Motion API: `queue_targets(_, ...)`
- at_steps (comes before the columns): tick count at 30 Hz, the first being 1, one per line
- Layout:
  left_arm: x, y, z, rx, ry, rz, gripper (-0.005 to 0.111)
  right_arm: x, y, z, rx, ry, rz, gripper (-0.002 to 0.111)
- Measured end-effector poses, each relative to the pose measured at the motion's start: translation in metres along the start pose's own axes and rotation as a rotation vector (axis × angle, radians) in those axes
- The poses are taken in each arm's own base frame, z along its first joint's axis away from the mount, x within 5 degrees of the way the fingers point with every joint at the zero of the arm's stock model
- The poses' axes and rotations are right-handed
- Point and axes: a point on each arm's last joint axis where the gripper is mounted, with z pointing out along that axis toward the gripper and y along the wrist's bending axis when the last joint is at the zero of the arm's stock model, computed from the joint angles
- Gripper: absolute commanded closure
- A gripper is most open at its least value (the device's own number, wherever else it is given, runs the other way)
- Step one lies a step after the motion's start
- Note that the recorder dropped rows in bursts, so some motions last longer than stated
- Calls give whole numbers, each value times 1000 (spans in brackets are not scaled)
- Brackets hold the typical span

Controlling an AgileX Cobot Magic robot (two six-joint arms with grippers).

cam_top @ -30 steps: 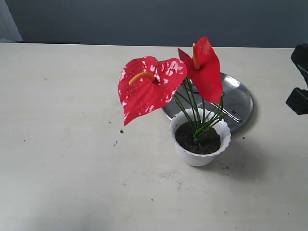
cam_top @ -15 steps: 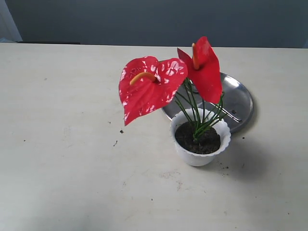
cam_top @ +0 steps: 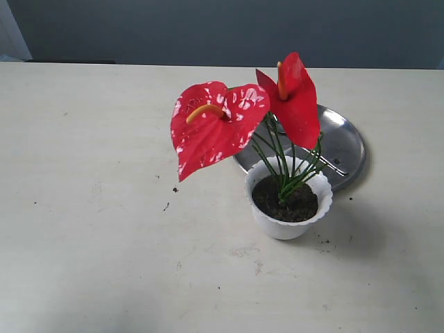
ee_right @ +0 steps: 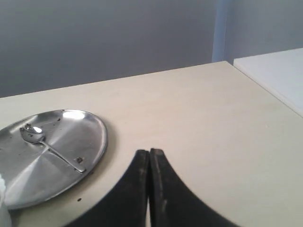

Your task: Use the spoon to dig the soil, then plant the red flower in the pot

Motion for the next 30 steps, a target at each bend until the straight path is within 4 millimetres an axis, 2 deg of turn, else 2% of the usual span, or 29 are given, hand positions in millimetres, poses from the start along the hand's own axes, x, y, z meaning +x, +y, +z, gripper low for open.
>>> queue_targets(7,0,0,0,0,0,0,106,21,-6,11,41,29,-17,109)
queue_targets(13,0,0,0,0,0,0,106,25,-7,13,48,27,-29,109)
queue_targets(19,0,0,0,0,0,0,106,41,-10,19,57,56,-29,109)
queue_targets(30,0,0,0,0,0,0,106,41,-10,20,57,43,-29,109)
